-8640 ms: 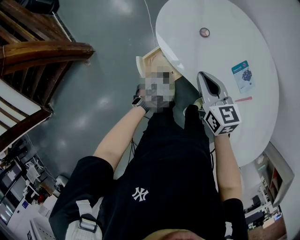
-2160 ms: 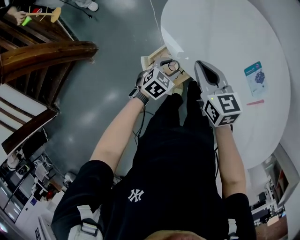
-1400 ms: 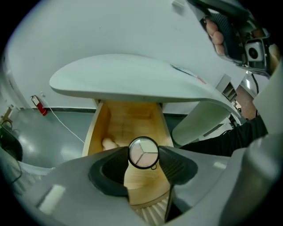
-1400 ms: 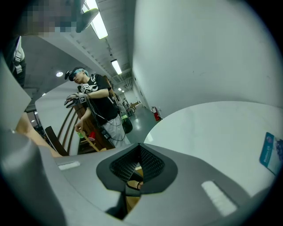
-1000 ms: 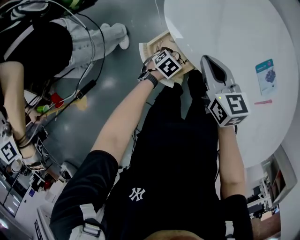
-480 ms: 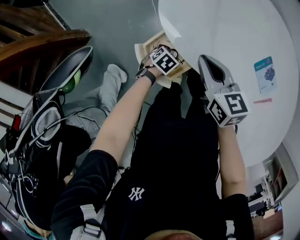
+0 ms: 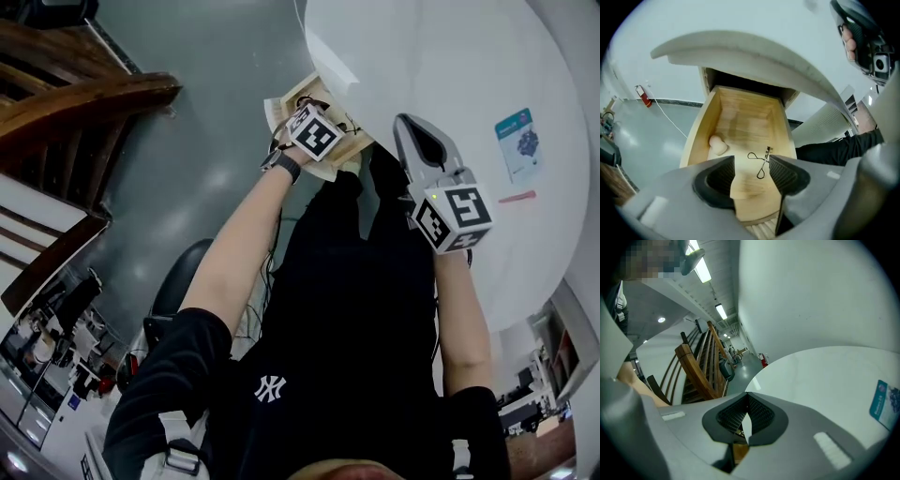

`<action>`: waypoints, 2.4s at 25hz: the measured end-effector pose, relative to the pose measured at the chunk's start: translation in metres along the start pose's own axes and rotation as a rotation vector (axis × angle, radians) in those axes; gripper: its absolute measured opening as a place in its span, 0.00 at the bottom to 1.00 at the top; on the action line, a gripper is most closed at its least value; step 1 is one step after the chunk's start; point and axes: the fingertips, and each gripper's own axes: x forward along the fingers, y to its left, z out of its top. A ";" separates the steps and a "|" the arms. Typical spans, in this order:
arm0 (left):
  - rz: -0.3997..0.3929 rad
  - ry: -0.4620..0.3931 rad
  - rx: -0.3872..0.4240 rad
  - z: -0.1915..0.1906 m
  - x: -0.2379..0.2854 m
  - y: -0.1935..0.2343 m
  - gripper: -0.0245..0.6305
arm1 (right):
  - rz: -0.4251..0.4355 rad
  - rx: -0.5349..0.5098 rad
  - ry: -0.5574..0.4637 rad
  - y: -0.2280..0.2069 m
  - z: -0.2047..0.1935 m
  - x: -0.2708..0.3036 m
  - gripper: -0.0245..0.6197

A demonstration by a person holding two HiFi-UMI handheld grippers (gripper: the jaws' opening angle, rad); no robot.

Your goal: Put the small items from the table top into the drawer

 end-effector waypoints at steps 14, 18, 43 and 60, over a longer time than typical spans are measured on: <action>0.098 -0.287 -0.149 0.045 -0.133 -0.011 0.04 | -0.027 -0.017 -0.033 0.014 0.030 -0.019 0.08; 0.097 -0.351 -0.134 0.068 -0.163 -0.018 0.04 | -0.038 -0.029 -0.046 0.021 0.040 -0.026 0.08; -0.200 -0.610 0.224 0.242 -0.211 -0.186 0.04 | -0.371 0.008 -0.212 -0.024 0.068 -0.156 0.08; -0.278 -0.452 0.363 0.274 -0.093 -0.338 0.04 | -0.514 0.178 -0.255 -0.127 0.008 -0.286 0.08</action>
